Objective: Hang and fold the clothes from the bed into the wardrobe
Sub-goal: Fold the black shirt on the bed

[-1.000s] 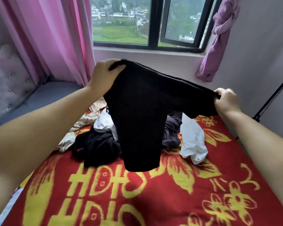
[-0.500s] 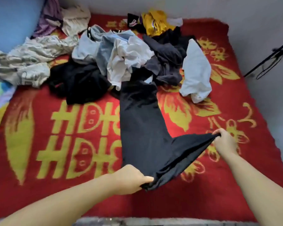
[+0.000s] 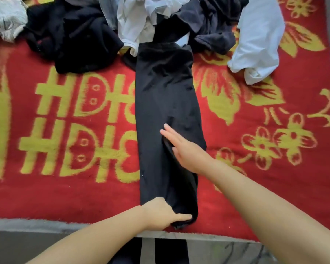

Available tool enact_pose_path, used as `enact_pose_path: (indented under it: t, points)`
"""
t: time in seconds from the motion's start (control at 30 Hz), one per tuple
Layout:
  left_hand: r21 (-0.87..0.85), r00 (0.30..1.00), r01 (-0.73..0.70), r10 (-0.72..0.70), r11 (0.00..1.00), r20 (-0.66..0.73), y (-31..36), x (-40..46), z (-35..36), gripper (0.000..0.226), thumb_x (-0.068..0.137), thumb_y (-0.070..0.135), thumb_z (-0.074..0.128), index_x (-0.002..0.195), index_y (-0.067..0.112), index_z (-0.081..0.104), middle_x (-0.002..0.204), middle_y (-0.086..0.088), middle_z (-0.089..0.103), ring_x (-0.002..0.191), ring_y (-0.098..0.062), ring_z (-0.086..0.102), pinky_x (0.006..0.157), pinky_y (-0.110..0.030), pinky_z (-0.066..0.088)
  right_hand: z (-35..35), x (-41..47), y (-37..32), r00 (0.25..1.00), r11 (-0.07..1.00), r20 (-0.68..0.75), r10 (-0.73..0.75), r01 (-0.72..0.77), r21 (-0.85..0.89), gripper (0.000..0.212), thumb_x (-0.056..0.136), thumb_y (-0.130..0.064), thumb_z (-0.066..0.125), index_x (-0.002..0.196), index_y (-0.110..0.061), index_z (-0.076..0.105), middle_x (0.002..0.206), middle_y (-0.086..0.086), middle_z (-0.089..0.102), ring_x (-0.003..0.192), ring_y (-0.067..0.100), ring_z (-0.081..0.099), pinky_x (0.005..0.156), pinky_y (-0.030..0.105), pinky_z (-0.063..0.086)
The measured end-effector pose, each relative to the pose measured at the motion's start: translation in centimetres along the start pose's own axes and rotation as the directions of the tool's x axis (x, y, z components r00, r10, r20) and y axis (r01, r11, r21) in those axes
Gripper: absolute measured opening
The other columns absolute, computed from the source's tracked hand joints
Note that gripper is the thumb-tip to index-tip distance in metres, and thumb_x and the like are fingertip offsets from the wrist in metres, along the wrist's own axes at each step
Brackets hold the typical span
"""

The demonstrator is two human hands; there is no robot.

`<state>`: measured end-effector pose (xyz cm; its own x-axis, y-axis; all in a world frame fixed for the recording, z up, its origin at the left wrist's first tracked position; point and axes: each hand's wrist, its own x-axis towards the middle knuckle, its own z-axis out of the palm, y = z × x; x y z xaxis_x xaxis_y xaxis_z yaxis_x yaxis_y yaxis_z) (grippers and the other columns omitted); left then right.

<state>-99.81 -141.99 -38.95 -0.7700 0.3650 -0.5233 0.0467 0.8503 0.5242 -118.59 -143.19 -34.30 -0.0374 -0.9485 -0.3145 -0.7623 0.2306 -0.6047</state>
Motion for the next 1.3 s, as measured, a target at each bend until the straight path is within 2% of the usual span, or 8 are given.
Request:
enact_pose_path:
  t: [0.13,0.33,0.47,0.57,0.7,0.83,1.1,1.3]
  points:
    - [-0.080,1.000,0.018,-0.018,0.997,0.004,0.0,0.1,0.4,0.075,0.088,-0.004,0.037,0.152,0.028,0.015,0.074,-0.015,0.059,0.063,-0.029,0.047,0.075,-0.039,0.036,5.3,-1.9,0.5,0.945,0.996,0.321,0.062,-0.036,-0.084,0.090,0.081,0.009,0.035,0.153,-0.033,0.001,0.160,-0.016,-0.007,0.113,0.022,0.051,0.094,0.037,0.041]
    - [-0.577,0.966,0.156,-0.245,0.802,-0.079,-2.7,-1.4,-2.2,0.059,0.092,0.012,0.046,0.143,0.040,0.039,0.110,-0.015,0.066,0.095,-0.031,0.057,0.077,-0.029,0.037,7.5,-9.2,4.8,0.766,0.944,0.633,0.114,0.116,-0.310,0.095,0.082,-0.022,0.053,0.152,-0.026,-0.010,0.159,-0.006,-0.020,0.141,0.018,-0.029,0.111,0.059,-0.016]
    - [-0.781,0.988,0.080,-0.154,0.619,-0.020,-6.1,-1.7,-6.2,0.023,0.094,0.017,0.054,0.114,0.014,0.066,0.092,-0.003,0.067,0.077,-0.010,0.056,0.073,-0.027,0.042,6.3,-6.9,3.9,0.899,0.998,0.437,0.029,0.000,-0.067,0.033,0.092,-0.028,0.049,0.125,-0.031,0.051,0.134,-0.007,0.053,0.145,0.010,0.017,0.115,0.052,0.006]
    - [-0.810,0.940,0.076,-0.313,0.581,-0.136,-11.3,-1.5,-10.2,0.008,0.088,0.023,0.066,0.090,0.016,0.071,0.076,0.009,0.063,0.072,0.000,0.052,0.071,-0.025,0.042,3.0,-2.1,4.3,0.966,0.939,0.147,0.214,-0.245,0.243,0.023,0.085,-0.007,0.060,0.073,-0.026,0.055,0.068,-0.010,0.055,0.073,0.005,0.052,0.069,0.033,0.039]
    - [-0.762,0.427,0.330,-0.808,0.557,-0.406,-19.6,-0.8,-14.5,0.059,0.087,0.046,0.063,0.139,0.027,0.046,0.094,0.007,0.057,0.091,-0.013,0.054,0.082,-0.030,0.043,-0.3,4.3,6.2,0.743,0.786,-0.320,0.588,-0.432,0.442,0.032,0.092,-0.011,0.056,0.123,-0.017,0.054,0.103,-0.002,0.062,0.089,0.014,0.059,0.084,0.029,0.046]
    - [-0.764,0.173,0.501,-0.912,0.406,-0.371,-19.6,0.5,-10.8,0.077,0.091,0.045,0.055,0.151,0.018,0.016,0.137,-0.012,0.038,0.127,-0.029,0.037,0.103,-0.041,0.031,1.9,5.8,5.3,0.731,0.843,-0.421,0.538,-0.466,0.268,0.056,0.094,-0.020,0.055,0.145,-0.013,0.033,0.146,0.009,0.038,0.135,0.023,0.035,0.110,0.035,0.029]
    - [-0.971,0.130,-0.018,-0.964,-0.238,0.234,-12.8,2.7,-2.4,0.038,0.091,0.031,0.063,0.113,0.011,0.039,0.105,-0.002,0.056,0.093,-0.021,0.053,0.079,-0.029,0.039,5.3,3.0,8.2,0.572,0.543,-0.101,0.814,-0.687,0.483,0.074,0.092,-0.039,0.060,0.149,-0.010,0.022,0.143,0.016,0.044,0.132,0.031,0.041,0.104,0.033,0.031]
    - [-0.992,0.070,-0.123,-0.997,0.028,-0.036,-12.5,0.7,-3.4,0.013,0.095,0.027,0.056,0.091,0.015,0.052,0.086,0.006,0.060,0.081,-0.013,0.056,0.068,-0.027,0.039,3.2,2.3,7.1,0.648,0.763,-0.418,0.637,-0.454,0.460,0.036,0.093,-0.016,0.056,0.128,-0.017,0.046,0.097,0.013,0.068,0.087,0.034,0.062,0.063,0.025,0.028]
